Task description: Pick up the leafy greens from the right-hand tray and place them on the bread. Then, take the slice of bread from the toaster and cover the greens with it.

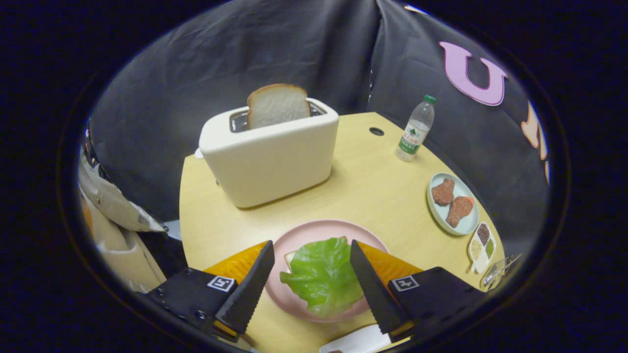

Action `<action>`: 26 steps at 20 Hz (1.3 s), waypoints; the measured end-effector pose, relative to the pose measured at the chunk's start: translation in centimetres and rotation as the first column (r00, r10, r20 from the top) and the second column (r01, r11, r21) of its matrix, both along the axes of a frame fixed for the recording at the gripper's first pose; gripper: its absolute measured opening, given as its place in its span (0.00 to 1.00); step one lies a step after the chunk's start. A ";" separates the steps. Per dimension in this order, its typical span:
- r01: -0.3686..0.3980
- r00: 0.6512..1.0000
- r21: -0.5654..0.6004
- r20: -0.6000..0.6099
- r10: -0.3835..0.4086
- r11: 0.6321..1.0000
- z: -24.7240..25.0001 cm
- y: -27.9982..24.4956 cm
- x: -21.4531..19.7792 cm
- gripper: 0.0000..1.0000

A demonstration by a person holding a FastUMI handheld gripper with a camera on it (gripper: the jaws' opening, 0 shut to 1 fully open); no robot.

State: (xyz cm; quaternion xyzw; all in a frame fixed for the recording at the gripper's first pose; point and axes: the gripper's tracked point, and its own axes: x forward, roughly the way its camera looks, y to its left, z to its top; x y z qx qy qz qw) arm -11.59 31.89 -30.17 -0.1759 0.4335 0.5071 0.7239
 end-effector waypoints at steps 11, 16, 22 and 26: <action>0.106 0.994 0.117 0.000 -0.107 0.988 7.0 7.8 1.3 0.99; 0.133 0.991 0.152 -0.020 -0.131 0.979 8.2 11.9 1.3 0.99; 0.182 0.983 0.175 -0.051 -0.175 0.968 8.2 16.1 1.8 0.99; 0.216 0.976 0.160 -0.072 -0.207 0.963 7.1 18.1 1.8 0.98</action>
